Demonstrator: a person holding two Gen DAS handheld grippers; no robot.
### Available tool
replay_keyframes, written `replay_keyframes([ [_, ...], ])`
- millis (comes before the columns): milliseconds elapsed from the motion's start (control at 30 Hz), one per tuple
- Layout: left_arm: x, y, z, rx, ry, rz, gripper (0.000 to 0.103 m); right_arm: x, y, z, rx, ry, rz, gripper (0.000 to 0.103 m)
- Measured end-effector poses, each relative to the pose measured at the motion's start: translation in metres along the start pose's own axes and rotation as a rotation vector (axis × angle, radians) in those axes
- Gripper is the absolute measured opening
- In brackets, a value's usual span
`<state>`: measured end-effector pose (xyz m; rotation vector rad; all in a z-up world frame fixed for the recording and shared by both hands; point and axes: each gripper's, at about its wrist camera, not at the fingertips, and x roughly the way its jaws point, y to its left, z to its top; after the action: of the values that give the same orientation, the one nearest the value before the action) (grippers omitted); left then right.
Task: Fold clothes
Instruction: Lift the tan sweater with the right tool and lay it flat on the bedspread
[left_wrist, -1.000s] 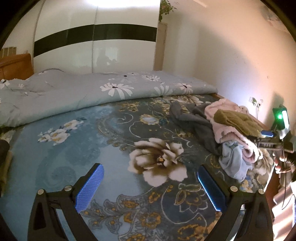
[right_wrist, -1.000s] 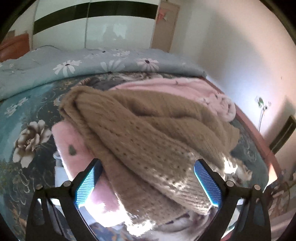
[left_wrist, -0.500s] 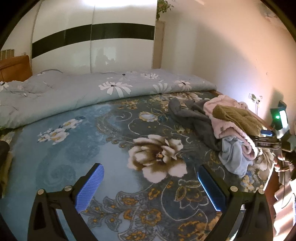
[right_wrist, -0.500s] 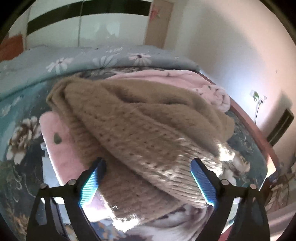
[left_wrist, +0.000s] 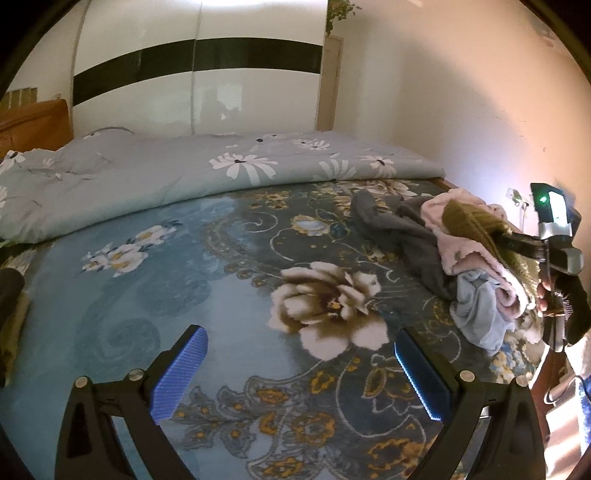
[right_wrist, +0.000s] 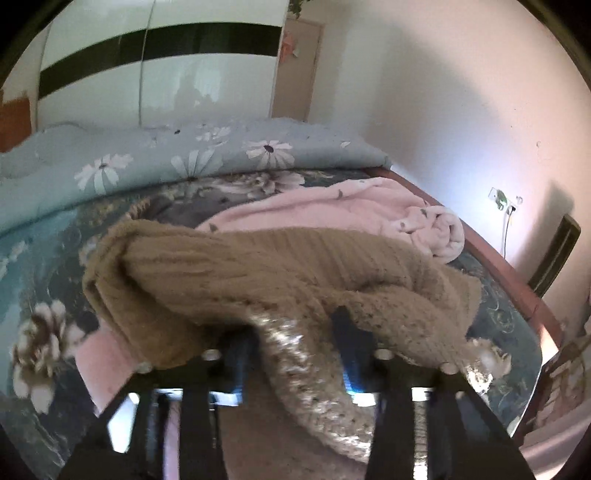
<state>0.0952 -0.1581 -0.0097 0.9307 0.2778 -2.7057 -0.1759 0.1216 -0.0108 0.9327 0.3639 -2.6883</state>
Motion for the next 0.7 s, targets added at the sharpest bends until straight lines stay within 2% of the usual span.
replay_keyframes([
  [100,-0.004,0.01,-0.001,-0.02,-0.01,0.009,0.103,-0.009,-0.002,0.009,0.021,-0.022,0.0,0.017],
  [300,-0.022,0.039,-0.005,-0.067,-0.041,0.034,0.103,-0.045,-0.008,0.052,0.053,-0.112,-0.04,0.016],
  [433,-0.033,0.059,-0.009,-0.104,-0.058,0.033,0.103,-0.072,-0.004,0.08,0.067,-0.164,-0.036,0.015],
  [700,-0.064,0.097,-0.021,-0.173,-0.118,0.022,0.103,-0.139,0.045,0.119,0.028,-0.281,0.03,0.015],
])
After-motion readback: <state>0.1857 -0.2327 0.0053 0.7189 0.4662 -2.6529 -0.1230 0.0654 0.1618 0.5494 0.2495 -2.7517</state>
